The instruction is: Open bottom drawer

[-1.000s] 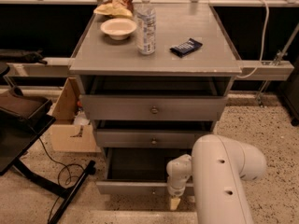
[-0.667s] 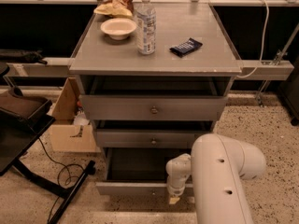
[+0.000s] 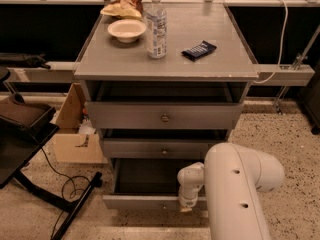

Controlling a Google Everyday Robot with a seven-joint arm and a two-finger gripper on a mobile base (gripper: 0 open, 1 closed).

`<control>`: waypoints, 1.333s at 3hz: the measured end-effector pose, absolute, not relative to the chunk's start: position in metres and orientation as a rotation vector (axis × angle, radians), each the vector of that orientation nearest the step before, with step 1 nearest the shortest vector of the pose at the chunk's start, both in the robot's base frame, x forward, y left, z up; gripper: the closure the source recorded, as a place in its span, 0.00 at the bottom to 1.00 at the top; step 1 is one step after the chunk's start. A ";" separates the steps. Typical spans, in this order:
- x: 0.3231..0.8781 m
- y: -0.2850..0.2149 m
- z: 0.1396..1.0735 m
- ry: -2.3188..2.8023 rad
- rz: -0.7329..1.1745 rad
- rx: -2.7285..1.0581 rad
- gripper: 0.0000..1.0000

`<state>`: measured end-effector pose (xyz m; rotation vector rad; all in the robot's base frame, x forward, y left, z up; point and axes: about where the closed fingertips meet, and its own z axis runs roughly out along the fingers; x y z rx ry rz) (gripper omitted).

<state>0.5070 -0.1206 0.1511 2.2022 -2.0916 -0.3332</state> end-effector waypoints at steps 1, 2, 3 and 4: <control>0.513 -0.120 0.153 -2.092 -0.333 2.202 1.00; 0.518 -0.121 0.153 -2.092 -0.333 2.202 1.00; 0.523 -0.121 0.153 -2.092 -0.333 2.202 1.00; 0.527 -0.121 0.153 -2.092 -0.333 2.202 1.00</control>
Offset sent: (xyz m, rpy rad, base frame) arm -0.2909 -0.1857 0.2268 -0.5421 0.5505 -0.2779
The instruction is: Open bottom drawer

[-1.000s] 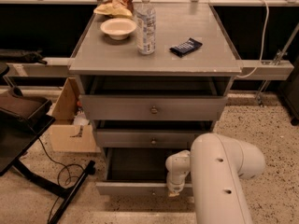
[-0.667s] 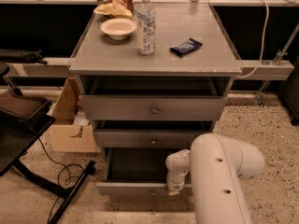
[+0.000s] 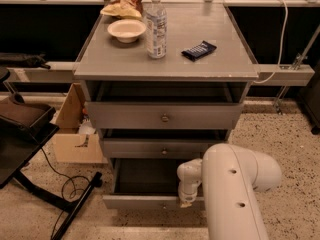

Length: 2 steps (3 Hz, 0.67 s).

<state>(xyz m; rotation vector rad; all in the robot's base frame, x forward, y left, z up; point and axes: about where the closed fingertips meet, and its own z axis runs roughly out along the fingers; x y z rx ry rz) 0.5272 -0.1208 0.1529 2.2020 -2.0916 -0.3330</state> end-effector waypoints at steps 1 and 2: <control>0.532 -0.122 0.153 -2.092 -0.331 2.200 1.00; 0.536 -0.130 0.156 -2.098 -0.325 2.179 1.00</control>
Offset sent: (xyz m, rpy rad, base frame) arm -0.3258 -0.1842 0.2333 -0.5097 0.6919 -0.2588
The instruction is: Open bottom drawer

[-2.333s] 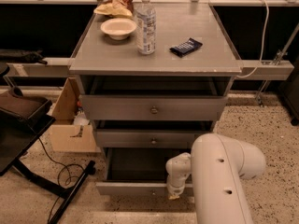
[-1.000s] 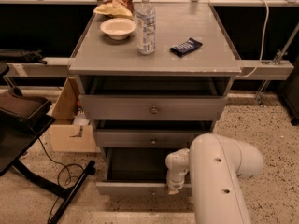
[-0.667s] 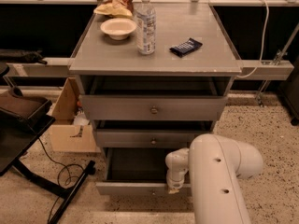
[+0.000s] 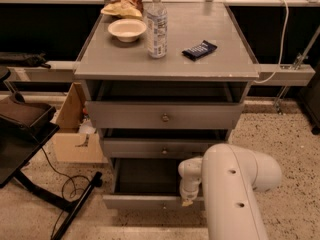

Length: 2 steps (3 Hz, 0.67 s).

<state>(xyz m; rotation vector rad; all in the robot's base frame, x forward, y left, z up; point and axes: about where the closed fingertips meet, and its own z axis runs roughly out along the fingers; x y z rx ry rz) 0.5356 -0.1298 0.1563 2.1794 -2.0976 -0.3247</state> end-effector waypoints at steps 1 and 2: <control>0.539 -0.127 0.156 -2.098 -0.325 2.179 1.00; 0.539 -0.127 0.156 -2.098 -0.325 2.179 0.82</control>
Offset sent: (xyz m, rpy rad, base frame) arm 0.0032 0.0023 -0.0002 0.0000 0.0000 0.0000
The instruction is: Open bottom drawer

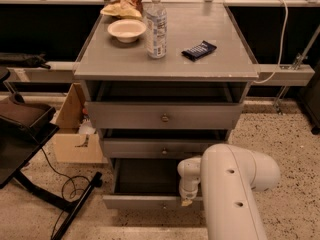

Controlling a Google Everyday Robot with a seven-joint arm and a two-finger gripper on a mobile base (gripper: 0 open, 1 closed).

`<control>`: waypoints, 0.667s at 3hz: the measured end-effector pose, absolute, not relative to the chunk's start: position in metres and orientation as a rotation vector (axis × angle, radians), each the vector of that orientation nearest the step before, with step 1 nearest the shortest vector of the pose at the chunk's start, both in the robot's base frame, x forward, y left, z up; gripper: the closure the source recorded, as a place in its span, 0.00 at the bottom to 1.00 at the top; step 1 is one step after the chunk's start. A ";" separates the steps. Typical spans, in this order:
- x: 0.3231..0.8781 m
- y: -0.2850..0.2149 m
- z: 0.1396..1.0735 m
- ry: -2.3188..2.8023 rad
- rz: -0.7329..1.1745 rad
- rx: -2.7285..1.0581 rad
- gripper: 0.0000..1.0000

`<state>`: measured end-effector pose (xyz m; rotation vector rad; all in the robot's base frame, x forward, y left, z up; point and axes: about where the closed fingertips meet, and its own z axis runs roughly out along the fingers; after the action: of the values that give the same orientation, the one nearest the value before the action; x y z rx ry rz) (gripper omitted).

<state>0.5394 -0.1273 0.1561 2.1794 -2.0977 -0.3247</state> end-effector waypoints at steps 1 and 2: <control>0.539 -0.127 0.156 -2.098 -0.325 2.179 0.57; 0.539 -0.127 0.156 -2.098 -0.325 2.179 0.35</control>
Offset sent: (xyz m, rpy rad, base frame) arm 0.0000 0.0000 0.0000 0.0000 0.0000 0.0000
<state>0.5394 -0.1273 0.1560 2.1793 -2.0977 -0.3248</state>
